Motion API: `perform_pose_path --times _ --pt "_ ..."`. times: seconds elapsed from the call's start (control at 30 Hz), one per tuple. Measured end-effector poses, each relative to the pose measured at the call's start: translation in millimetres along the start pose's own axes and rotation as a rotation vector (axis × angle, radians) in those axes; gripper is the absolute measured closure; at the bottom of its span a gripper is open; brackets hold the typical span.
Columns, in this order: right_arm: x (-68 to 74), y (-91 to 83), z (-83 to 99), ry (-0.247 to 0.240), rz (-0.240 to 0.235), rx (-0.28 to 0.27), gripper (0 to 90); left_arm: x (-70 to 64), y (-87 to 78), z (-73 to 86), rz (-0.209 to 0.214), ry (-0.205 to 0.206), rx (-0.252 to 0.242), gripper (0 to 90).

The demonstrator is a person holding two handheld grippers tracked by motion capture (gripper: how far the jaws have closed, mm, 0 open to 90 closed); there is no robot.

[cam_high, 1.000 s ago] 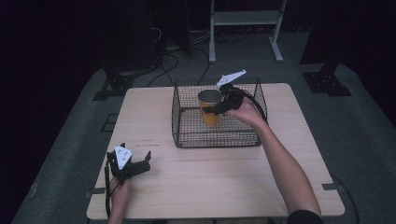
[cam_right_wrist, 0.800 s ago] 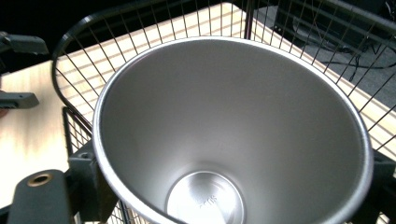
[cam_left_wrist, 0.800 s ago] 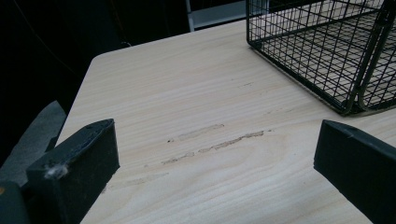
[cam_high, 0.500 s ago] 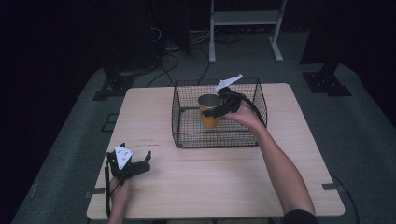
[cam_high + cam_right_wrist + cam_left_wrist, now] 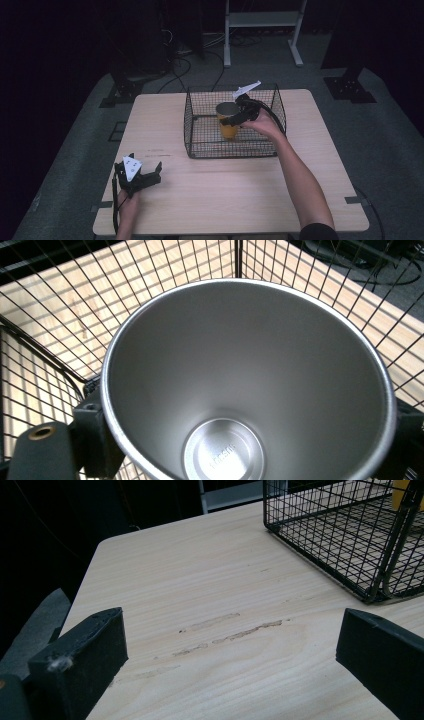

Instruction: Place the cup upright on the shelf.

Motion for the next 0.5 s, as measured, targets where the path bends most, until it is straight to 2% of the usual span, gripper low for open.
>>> perform_pose_path --times 0.2,0.3,0.5 --pt "-2.6 10.5 5.0 -0.015 0.021 0.037 12.1 0.1 0.0 -0.1 0.0 0.0 -0.001 0.0" --pt "-3.0 16.4 8.4 -0.045 0.063 0.074 11.7 -0.2 -0.1 -0.1 0.0 0.001 -0.001 0.0" --pt "-2.8 16.9 7.6 -0.052 0.071 0.069 11.6 -0.4 -0.1 -0.1 0.0 0.002 -0.001 0.0"
Point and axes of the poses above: each handheld gripper's, and its own axes: y roughly forward along the jaws, z roughly out of its underside, x roughly to its left, the point moved 9 cm from there along y, roughly forward along the jaws, and after that the axes turned 14 degrees about x, right-handed, at the moved point
